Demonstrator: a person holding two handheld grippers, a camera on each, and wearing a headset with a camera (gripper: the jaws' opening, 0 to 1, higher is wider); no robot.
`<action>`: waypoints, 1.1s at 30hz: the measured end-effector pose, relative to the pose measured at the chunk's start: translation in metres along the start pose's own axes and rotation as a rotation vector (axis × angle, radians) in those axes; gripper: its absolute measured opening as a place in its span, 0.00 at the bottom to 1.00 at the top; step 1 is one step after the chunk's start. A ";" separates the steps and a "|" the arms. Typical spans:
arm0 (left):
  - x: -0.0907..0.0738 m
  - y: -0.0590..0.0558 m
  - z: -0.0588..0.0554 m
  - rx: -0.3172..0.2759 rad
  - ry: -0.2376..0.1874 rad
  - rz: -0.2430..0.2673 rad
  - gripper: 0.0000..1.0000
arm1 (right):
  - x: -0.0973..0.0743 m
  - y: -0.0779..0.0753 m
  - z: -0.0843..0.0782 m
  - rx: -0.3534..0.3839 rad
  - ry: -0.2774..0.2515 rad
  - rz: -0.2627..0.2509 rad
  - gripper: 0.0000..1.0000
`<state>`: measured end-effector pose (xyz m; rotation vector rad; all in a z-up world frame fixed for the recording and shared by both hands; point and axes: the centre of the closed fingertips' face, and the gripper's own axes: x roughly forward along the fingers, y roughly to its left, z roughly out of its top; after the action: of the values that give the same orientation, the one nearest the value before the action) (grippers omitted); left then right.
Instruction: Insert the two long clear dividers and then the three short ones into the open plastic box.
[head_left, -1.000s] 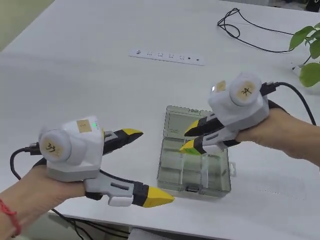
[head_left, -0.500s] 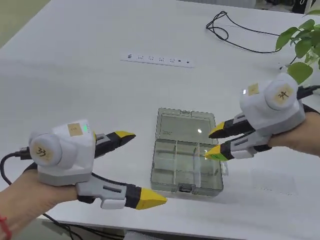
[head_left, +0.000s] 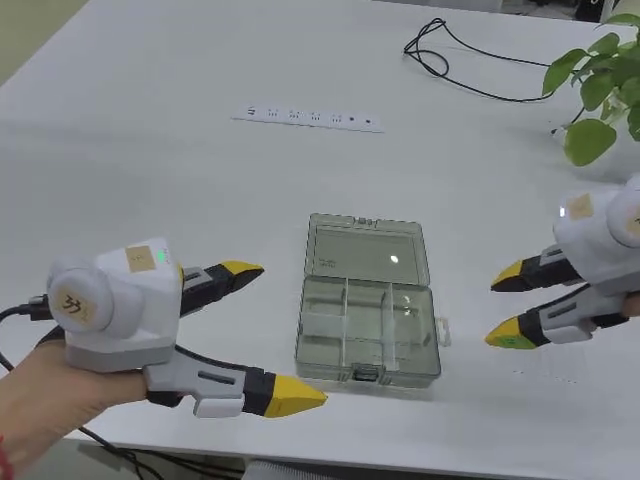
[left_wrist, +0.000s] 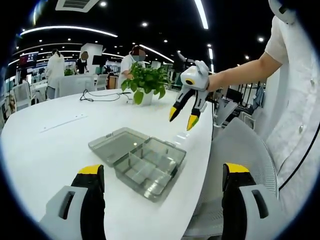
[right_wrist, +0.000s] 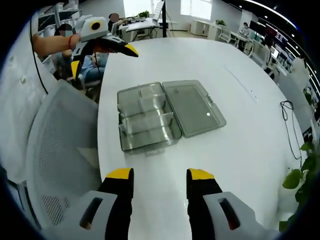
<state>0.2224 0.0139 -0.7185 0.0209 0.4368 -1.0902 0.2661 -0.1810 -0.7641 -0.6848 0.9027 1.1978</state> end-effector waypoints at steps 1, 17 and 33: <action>0.000 0.000 0.000 0.001 0.000 0.001 1.00 | 0.001 -0.001 -0.005 -0.009 0.012 -0.001 0.44; -0.001 0.004 -0.003 -0.012 0.006 0.010 1.00 | 0.028 -0.012 -0.070 -0.132 0.186 0.040 0.48; -0.004 0.009 -0.002 -0.022 0.000 0.024 1.00 | 0.044 -0.016 -0.094 -0.219 0.283 0.063 0.42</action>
<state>0.2280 0.0217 -0.7209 0.0065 0.4480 -1.0620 0.2658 -0.2427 -0.8489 -1.0273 1.0422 1.2877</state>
